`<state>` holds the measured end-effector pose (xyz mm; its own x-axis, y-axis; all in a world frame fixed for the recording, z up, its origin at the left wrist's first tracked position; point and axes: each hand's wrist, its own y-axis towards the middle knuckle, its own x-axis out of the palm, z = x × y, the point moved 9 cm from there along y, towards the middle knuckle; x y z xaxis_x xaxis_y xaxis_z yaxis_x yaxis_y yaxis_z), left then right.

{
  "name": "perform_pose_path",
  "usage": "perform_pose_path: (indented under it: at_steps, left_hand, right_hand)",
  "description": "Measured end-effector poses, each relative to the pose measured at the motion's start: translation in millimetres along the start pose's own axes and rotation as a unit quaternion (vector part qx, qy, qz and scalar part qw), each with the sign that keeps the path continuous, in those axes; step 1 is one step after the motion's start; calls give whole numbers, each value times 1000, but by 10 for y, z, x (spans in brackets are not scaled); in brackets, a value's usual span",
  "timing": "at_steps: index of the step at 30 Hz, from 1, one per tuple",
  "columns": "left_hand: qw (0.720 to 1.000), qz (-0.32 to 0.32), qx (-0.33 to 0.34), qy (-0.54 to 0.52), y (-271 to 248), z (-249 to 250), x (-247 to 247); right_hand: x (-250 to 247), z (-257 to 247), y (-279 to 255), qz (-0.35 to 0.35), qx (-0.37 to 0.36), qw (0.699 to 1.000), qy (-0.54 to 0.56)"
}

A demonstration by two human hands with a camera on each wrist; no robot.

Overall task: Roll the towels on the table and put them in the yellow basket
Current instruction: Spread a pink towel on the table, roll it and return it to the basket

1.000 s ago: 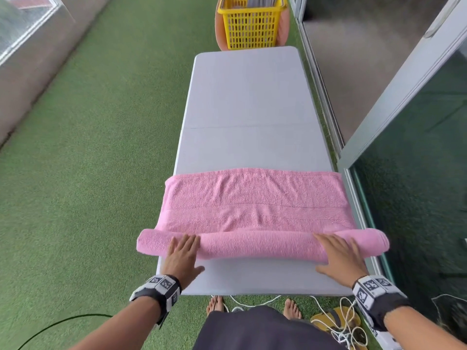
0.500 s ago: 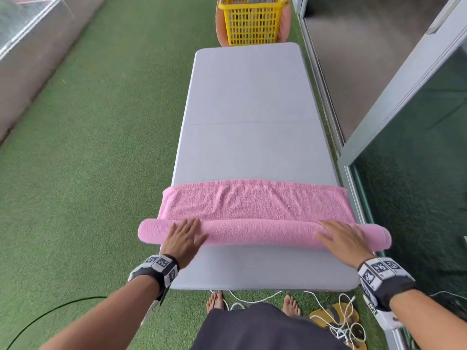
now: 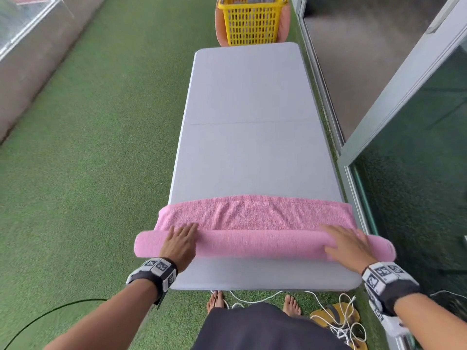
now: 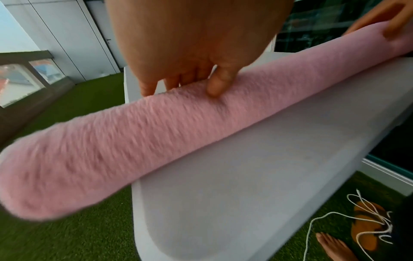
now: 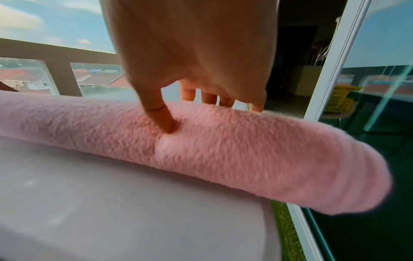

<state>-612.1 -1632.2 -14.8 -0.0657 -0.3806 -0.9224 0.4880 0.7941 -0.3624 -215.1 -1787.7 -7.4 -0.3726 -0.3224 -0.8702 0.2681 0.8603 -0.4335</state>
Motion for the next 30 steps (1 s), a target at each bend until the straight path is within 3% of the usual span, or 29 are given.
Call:
perform_pose_path:
  at_steps: [2, 6, 10, 12, 14, 20, 24, 27, 30]
  left_hand:
    - [999, 9, -21, -27, 53, -53, -33]
    - [999, -28, 13, 31, -13, -30, 198]
    - [999, 31, 35, 5, -111, 28, 205]
    - [999, 27, 24, 5, -51, 24, 136]
    - [1000, 15, 16, 18, 66, 4, 51]
    - [998, 39, -31, -35, 413, -124, -204]
    - [999, 20, 28, 37, 492, -81, -150]
    - [998, 42, 24, 36, 604, -99, -248]
    - [999, 22, 17, 33, 823, -114, -393]
  right_hand:
    - [-132, 30, 77, 33, 6, 999, 20]
    - [105, -2, 32, -28, 13, 999, -29]
    - [204, -42, -128, 14, 9, 995, -95]
    - [198, -19, -83, 0, 12, 995, -97]
    - [119, 5, 48, -9, 17, 997, -78]
    - [-395, -22, 447, 61, 31, 997, -28]
    - [-292, -48, 551, -7, 3, 998, -64]
    - [-374, -58, 619, 11, 2, 995, -104]
    - [-478, -78, 799, 6, 2, 994, -106]
